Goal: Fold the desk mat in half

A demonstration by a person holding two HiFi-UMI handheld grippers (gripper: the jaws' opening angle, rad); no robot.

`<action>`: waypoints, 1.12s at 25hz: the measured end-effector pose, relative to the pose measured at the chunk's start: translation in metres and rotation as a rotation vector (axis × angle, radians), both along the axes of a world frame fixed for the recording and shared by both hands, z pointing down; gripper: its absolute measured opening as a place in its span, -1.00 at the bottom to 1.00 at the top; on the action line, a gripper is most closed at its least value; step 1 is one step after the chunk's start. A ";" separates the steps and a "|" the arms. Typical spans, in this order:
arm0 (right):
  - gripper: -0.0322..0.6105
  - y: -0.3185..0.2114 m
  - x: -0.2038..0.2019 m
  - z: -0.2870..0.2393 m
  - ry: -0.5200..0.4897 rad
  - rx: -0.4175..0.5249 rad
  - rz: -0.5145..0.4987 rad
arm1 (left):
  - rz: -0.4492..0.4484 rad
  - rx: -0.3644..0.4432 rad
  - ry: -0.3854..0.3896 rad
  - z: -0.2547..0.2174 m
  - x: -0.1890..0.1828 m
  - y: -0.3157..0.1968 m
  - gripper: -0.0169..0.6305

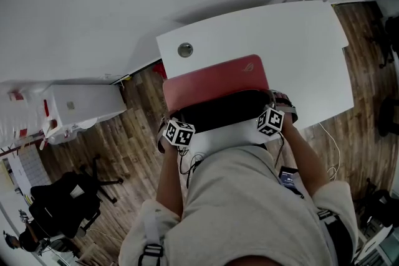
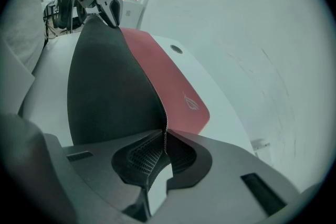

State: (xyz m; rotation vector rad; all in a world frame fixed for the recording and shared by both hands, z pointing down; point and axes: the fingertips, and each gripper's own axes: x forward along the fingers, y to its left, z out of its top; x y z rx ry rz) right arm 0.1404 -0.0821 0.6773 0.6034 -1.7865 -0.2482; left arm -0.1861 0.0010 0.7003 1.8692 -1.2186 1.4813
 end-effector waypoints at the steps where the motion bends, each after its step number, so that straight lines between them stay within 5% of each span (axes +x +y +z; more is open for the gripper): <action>1: -0.74 -0.001 -0.001 0.001 -0.001 0.000 -0.001 | -0.001 -0.001 -0.002 0.001 -0.001 0.000 -0.83; 28: -0.74 -0.024 -0.005 -0.001 -0.048 -0.002 0.016 | -0.001 0.006 -0.044 0.001 -0.008 -0.027 -0.83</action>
